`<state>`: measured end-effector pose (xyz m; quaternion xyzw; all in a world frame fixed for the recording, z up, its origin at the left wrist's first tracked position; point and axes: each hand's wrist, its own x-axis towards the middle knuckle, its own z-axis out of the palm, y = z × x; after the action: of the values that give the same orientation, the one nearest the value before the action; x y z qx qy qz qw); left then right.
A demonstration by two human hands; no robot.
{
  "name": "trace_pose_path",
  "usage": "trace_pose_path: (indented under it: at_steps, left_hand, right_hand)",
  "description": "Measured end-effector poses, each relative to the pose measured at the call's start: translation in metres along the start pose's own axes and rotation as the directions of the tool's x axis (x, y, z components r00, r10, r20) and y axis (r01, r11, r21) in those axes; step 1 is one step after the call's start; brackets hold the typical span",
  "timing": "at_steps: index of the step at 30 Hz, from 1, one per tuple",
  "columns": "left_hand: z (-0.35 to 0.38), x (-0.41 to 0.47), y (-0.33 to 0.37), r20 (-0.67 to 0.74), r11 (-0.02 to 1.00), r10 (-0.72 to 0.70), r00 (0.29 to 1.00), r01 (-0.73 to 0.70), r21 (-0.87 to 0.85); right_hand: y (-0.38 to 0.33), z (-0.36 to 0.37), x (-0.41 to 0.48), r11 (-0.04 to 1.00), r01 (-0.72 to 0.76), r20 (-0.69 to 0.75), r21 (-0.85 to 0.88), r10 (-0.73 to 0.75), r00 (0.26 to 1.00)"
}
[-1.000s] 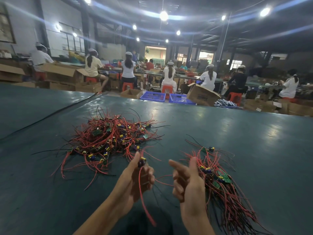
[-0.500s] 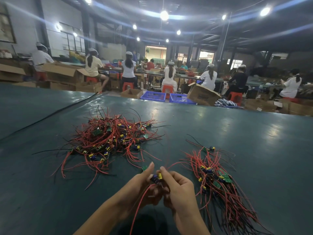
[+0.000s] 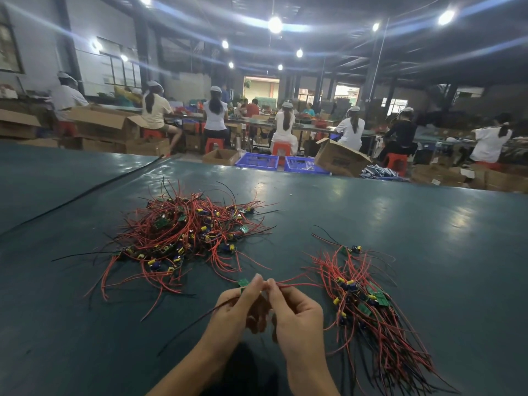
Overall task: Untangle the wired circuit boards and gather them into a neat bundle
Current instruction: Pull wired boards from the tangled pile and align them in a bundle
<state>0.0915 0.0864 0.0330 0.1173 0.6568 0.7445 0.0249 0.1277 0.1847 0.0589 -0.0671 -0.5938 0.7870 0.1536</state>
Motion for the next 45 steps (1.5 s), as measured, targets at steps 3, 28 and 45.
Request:
trace_pose_path:
  at_steps: [3,28,45]
  left_hand:
    - [-0.003,0.001,-0.005,-0.041,0.998,-0.002,0.999,0.004,0.055]
    - [0.000,-0.002,0.001,0.129,0.941,0.220,0.967,-0.245,0.235]
    - [-0.005,0.003,0.013,-0.011,0.999,0.006,1.000,-0.007,-0.053]
  right_hand:
    - [0.001,0.001,0.004,0.998,-0.060,-0.060,-0.005,0.059,0.996]
    - [0.003,-0.002,0.010,0.990,-0.118,-0.060,-0.071,0.114,0.992]
    - [-0.004,-0.012,0.016,0.997,-0.071,0.036,0.020,0.071,0.997]
